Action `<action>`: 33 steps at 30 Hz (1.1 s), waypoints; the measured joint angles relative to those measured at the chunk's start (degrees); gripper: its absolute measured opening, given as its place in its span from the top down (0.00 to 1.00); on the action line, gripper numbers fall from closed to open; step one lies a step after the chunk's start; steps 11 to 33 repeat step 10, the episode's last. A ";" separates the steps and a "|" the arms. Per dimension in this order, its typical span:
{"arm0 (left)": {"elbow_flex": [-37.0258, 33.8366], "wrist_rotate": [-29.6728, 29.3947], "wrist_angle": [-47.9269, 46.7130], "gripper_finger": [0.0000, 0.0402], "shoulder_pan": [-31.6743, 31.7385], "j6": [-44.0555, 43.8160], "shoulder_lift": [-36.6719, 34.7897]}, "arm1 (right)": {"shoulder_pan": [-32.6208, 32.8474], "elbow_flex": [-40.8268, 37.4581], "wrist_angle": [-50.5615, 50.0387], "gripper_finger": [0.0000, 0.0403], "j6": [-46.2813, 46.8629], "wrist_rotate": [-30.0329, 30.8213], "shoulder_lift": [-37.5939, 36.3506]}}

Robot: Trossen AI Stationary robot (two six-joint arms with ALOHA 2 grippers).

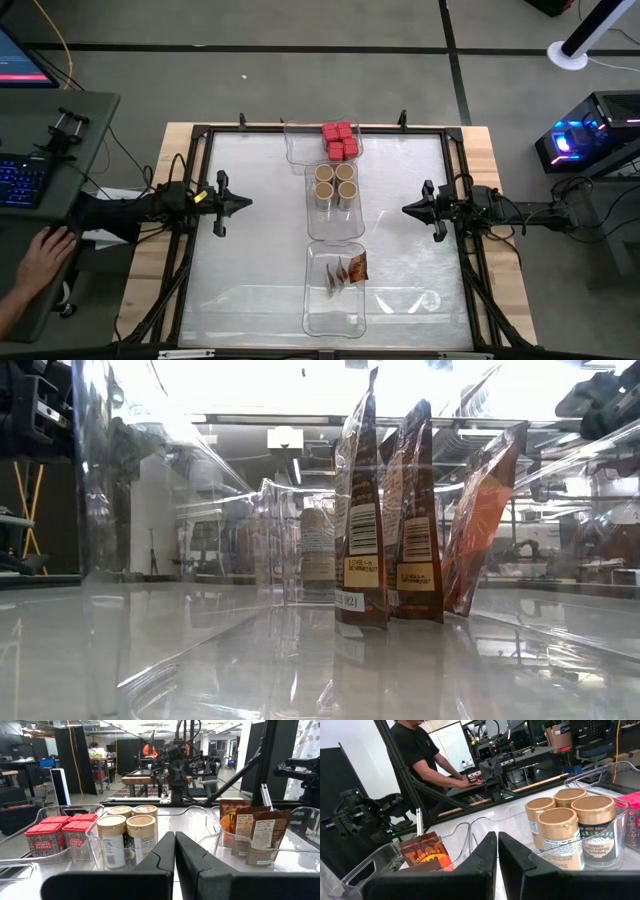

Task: Sort spices by type
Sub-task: Return to Home Position

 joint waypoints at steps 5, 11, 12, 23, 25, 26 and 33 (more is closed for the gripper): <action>0.00 0.00 0.00 1.00 0.00 0.00 0.00 | 0.02 0.00 0.00 0.97 0.00 0.00 0.00; 0.00 0.00 0.00 1.00 0.00 0.00 0.00 | 0.00 0.00 0.00 0.97 0.00 0.02 -0.02; 0.00 0.00 0.00 1.00 0.00 0.00 0.00 | 0.00 0.00 0.00 0.97 0.00 0.02 -0.02; 0.00 0.00 0.00 1.00 0.00 0.00 0.00 | 0.00 0.00 0.00 0.97 0.00 0.02 -0.02; 0.00 0.00 0.00 1.00 0.00 0.00 0.00 | 0.00 0.00 0.00 0.97 0.00 0.02 -0.02; 0.00 0.00 0.00 1.00 0.00 0.00 0.00 | 0.00 0.00 0.00 0.97 0.00 0.02 -0.02; 0.00 0.00 0.00 1.00 0.00 0.00 0.00 | 0.00 0.00 0.00 0.97 0.00 0.02 -0.02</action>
